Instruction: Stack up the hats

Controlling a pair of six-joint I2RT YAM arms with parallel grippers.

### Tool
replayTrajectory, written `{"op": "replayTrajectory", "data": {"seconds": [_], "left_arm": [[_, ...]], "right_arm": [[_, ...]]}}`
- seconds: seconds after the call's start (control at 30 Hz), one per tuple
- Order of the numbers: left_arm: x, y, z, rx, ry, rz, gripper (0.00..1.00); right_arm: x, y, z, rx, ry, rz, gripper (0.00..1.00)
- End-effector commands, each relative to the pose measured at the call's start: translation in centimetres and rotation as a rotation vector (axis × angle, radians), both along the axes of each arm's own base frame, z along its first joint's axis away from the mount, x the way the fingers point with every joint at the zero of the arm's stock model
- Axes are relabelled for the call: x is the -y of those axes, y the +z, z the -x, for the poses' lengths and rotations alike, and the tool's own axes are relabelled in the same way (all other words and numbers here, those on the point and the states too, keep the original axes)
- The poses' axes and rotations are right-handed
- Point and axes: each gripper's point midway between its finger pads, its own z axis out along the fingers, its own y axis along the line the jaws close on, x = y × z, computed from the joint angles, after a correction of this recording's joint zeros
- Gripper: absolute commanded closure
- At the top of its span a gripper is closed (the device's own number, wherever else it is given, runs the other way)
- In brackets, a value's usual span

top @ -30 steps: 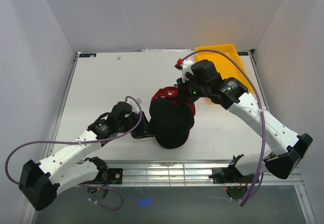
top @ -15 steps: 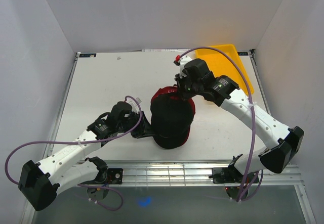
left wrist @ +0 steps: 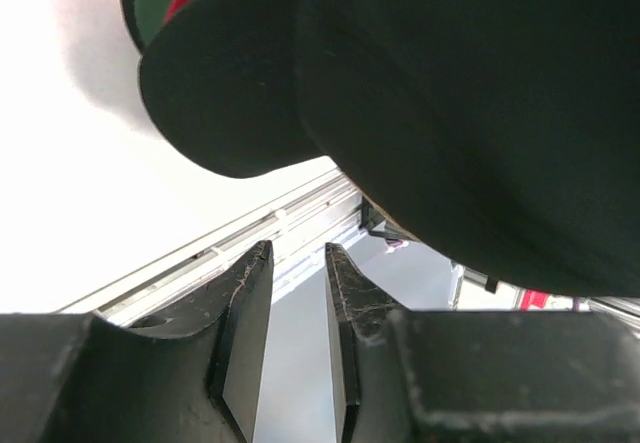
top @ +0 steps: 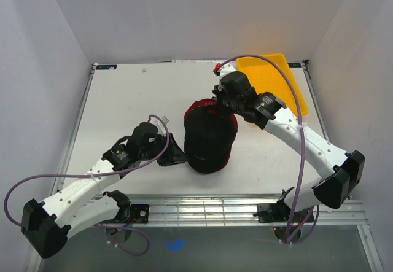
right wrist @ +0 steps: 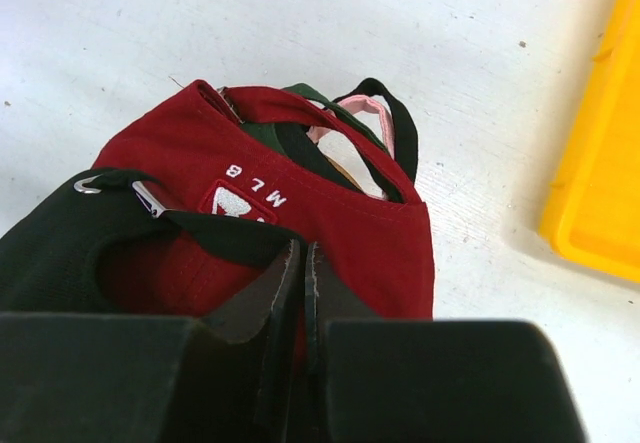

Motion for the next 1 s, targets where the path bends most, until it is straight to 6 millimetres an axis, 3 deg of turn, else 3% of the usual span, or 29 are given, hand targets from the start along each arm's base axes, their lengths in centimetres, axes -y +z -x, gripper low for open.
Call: {"op": "replayTrajectory", "data": {"seconds": [0.0, 0.23, 0.37, 0.6, 0.77, 0.9, 0.97], "left_arm": [[-0.1, 4.1, -0.8, 0.123, 0.017, 0.049, 0.61], [-0.8, 9.2, -1.9, 0.281, 0.047, 0.074, 0.5], [-0.6, 12.9, -2.5, 0.392, 0.046, 0.122, 0.38], [1.3, 14.9, -5.5, 0.52, 0.005, 0.094, 0.22], [1.9, 14.1, -8.7, 0.565, 0.039, -0.001, 0.15], [2.5, 10.4, -11.6, 0.506, 0.09, -0.112, 0.15], [2.6, 9.5, -12.1, 0.479, 0.112, -0.129, 0.15]], "right_arm": [[1.7, -2.9, -0.5, -0.034, -0.062, 0.099, 0.92], [0.9, -0.2, -0.5, 0.033, -0.028, 0.008, 0.91], [0.7, -0.7, -0.7, 0.018, -0.024, 0.012, 0.91], [0.6, -2.4, -1.1, -0.02, -0.033, -0.014, 0.92], [0.4, -3.8, -1.4, -0.06, -0.016, -0.064, 0.92], [0.4, -4.9, -1.3, -0.08, -0.003, -0.1, 0.92], [0.4, -5.5, -1.0, -0.092, 0.004, -0.114, 0.92]]}}
